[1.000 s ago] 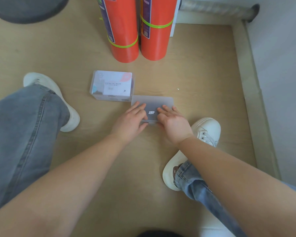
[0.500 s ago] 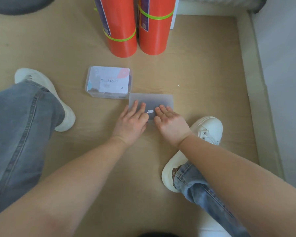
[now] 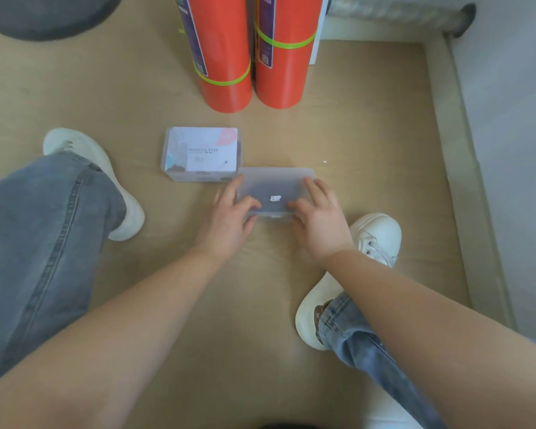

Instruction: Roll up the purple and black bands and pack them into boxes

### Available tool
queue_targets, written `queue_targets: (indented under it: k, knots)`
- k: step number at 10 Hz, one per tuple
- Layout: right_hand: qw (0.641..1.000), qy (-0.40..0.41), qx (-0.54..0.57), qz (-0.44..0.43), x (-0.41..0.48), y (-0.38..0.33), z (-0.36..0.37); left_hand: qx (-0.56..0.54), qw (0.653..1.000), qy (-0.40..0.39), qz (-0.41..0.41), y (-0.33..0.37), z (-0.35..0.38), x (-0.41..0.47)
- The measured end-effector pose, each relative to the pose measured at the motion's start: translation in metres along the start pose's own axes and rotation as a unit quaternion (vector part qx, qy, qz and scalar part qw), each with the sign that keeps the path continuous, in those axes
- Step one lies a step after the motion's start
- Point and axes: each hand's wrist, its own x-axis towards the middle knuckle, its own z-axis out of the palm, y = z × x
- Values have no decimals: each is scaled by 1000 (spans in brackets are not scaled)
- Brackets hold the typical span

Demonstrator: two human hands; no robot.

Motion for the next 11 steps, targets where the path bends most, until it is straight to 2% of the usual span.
queue_targets:
  k: [1, 2, 4, 5, 6, 7, 8, 9, 11]
  knots:
    - [983, -6, 134, 127, 0, -2, -5, -63, 990, 14, -127, -2, -3, -8]
    - [962, -22, 206, 178, 4, 1, -8, -80, 984, 6, -159, 3, -2, -5]
    - [949, 4, 213, 233, 28, 14, -20, -174, 960, 18, -218, 18, 3, 24]
    - [946, 15, 201, 255, 45, 21, -20, -247, 914, 59, -318, 23, 12, 43]
    - [942, 20, 201, 267, 59, 22, -17, -327, 852, 96, -398, 21, 22, 57]
    - [944, 30, 201, 261, 71, 22, -15, -364, 825, 107, -419, 16, 29, 67]
    - [943, 23, 211, 256, 84, 21, -16, -391, 815, 94, -418, 10, 29, 72]
    - [944, 10, 220, 245, 93, 23, -15, -402, 821, 77, -399, 7, 28, 73]
    - [952, -27, 204, 226, 82, 16, -24, -350, 857, 65, -373, 13, 13, 64]
